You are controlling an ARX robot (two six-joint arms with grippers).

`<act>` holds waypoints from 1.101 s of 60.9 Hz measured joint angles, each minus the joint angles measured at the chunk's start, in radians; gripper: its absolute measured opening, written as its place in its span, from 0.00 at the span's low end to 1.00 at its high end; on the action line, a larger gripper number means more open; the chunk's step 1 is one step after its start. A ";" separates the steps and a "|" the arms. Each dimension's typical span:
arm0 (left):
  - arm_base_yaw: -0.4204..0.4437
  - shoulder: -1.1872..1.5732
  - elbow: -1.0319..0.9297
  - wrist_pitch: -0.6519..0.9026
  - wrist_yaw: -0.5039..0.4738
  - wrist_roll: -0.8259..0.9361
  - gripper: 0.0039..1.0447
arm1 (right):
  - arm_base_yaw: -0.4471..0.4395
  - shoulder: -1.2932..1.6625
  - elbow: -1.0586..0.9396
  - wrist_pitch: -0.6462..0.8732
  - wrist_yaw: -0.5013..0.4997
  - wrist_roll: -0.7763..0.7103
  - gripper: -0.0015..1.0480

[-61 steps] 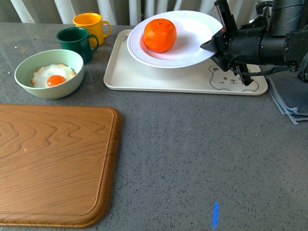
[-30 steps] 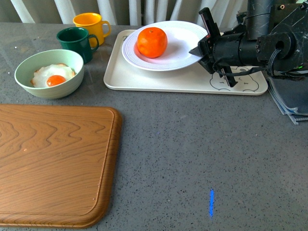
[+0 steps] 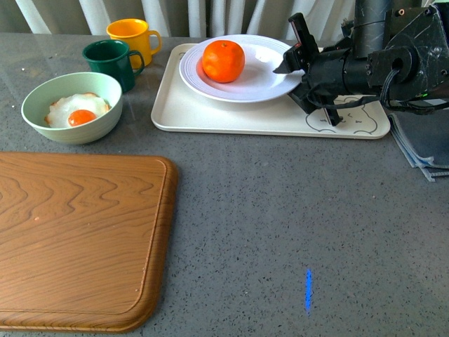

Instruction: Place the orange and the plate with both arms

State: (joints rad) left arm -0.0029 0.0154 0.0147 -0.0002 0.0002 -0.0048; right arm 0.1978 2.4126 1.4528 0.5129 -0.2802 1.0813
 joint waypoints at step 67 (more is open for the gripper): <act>0.000 0.000 0.000 0.000 0.000 0.000 0.92 | 0.078 -0.634 -0.501 0.348 0.505 -0.811 0.69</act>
State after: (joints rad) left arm -0.0029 0.0158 0.0147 -0.0002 0.0002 -0.0048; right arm 0.2760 1.7790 0.9516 0.8612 0.2249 0.2703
